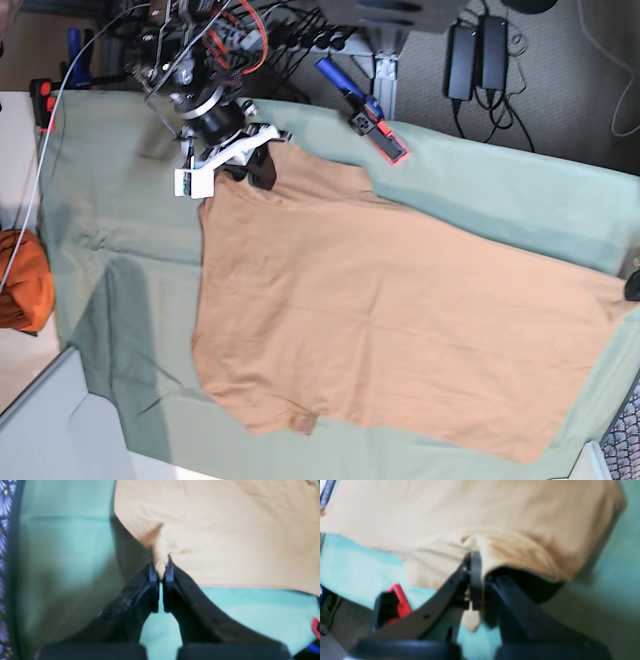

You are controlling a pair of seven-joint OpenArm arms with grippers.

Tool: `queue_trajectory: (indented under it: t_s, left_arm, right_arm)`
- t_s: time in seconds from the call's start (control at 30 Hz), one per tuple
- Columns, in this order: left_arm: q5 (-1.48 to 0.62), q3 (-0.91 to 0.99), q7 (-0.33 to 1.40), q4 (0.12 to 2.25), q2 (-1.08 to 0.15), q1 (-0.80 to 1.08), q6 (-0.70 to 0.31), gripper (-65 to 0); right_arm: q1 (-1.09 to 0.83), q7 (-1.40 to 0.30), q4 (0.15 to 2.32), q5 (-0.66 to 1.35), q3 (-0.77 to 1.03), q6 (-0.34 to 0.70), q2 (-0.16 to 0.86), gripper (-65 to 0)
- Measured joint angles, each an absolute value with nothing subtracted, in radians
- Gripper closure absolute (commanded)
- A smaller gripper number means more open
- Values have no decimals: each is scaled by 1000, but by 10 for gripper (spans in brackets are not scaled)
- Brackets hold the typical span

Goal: Fold the T-shirt properly
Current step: 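Lift and pull the shirt taut between both grippers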

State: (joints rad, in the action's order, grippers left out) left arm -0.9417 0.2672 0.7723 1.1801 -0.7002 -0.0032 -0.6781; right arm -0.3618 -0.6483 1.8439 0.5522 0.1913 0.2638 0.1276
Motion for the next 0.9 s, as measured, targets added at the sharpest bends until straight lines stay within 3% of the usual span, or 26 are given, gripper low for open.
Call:
queue_trajectory:
  t_s: [0.9]
  left_arm:
    - [-830, 248, 651, 921, -620, -225, -685, 0]
  right_arm:
    - [-66, -628, 1586, 489, 191, 264, 127, 0]
